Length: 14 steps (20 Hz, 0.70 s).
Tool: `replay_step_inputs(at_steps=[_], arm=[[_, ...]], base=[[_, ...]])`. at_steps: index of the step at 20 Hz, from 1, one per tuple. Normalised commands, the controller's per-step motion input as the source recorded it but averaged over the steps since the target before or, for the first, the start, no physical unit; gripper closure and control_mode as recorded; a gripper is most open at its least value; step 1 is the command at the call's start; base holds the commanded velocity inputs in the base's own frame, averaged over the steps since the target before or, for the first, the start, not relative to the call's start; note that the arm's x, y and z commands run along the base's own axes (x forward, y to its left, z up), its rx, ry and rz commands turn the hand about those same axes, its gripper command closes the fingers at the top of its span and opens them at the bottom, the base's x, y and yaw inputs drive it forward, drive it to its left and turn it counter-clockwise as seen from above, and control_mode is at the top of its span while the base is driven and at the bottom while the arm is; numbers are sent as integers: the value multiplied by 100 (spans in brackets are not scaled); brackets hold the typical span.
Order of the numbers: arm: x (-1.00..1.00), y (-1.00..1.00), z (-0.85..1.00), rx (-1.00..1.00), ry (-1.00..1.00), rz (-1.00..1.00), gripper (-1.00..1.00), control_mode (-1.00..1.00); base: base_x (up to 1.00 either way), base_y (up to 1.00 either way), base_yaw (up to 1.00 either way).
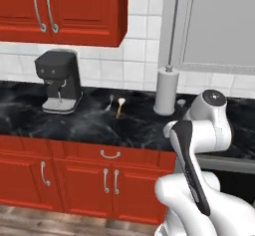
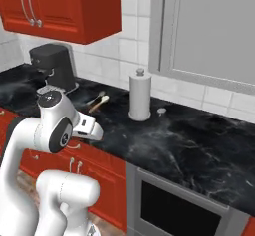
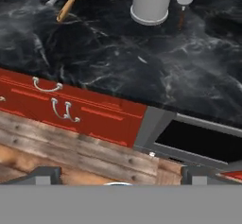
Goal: Organize the utensils by type. Pick up the wooden spoons from the counter and place them in the open cabinet. Then pick up the metallic utensils from the counter and place them in the open drawer.
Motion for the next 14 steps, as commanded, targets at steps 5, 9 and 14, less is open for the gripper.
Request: replay_step_inputs(at_steps=[5,9,14], arm=[[0,0,0,0,0,0,-100,100],[0,0,0,0,0,0,-100,100],[0,0,0,0,0,0,-100,100]], base=[[55,65,-59],[30,78,-42],[26,62,-16]])
